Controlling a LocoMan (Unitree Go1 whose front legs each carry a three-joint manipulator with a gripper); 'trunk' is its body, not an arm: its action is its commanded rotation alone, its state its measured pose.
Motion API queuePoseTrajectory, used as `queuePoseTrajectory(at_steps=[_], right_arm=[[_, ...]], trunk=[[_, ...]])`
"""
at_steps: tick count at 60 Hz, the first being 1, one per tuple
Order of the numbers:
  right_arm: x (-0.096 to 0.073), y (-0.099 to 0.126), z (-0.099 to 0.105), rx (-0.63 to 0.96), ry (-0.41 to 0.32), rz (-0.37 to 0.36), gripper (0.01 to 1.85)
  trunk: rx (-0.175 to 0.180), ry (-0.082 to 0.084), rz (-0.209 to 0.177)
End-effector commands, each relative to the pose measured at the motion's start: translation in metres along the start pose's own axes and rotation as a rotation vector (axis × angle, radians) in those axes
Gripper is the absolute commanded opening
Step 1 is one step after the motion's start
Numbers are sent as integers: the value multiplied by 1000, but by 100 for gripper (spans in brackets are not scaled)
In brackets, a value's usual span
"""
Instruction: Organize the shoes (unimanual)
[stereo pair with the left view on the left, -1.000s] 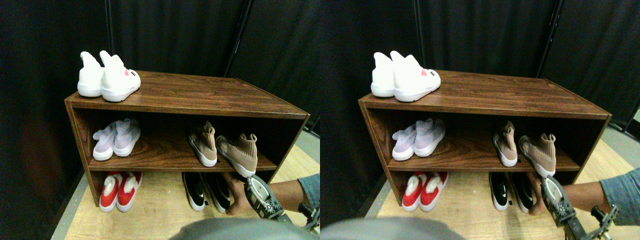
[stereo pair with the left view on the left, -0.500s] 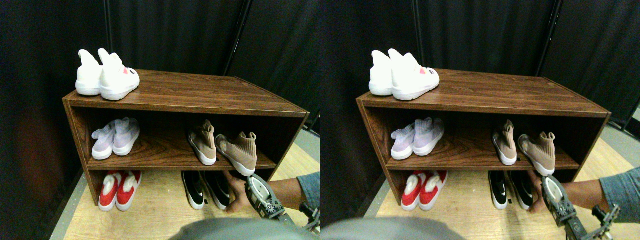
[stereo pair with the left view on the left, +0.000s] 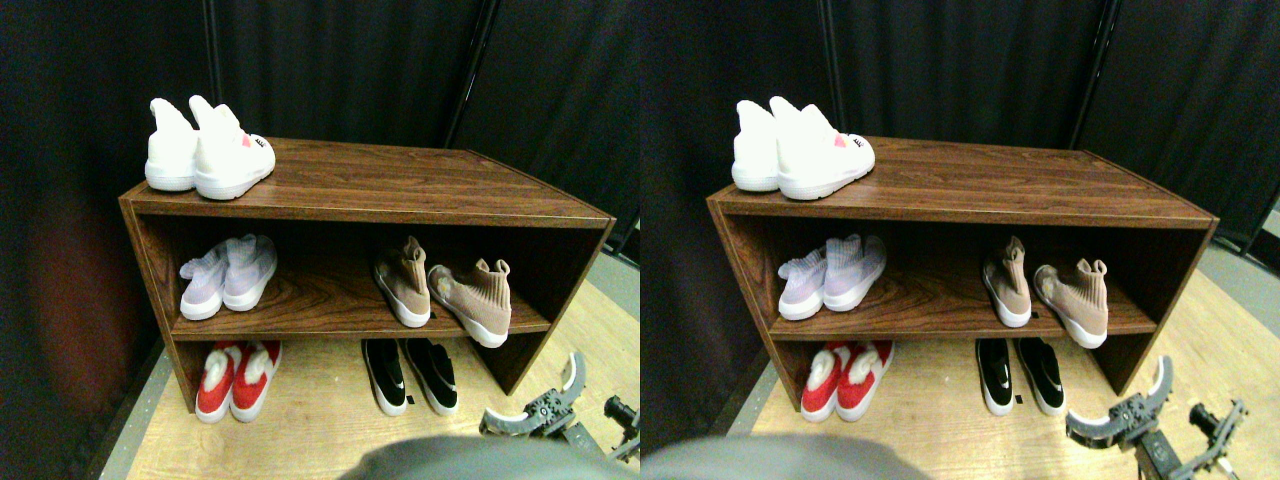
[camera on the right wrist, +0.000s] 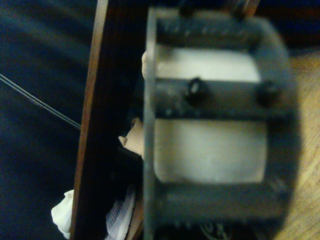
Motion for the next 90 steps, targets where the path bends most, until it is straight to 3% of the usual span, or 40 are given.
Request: queuePoseTrajectory(at_steps=[1, 23, 43, 54, 79, 90], right_arm=[[4, 3, 3, -7, -16, 39, 181], [39, -18, 15, 189, -73, -1, 164], [73, -32, 14, 216, -78, -52, 157], [92, -41, 9, 219, -104, -120, 160], [101, -44, 5, 209, -91, -134, 162], [85, -33, 4, 208, -87, -110, 166]], trunk=[[-16, 21, 4], [-15, 22, 15], [-25, 33, 36], [-35, 33, 46], [-40, 31, 53], [-36, 34, 45]])
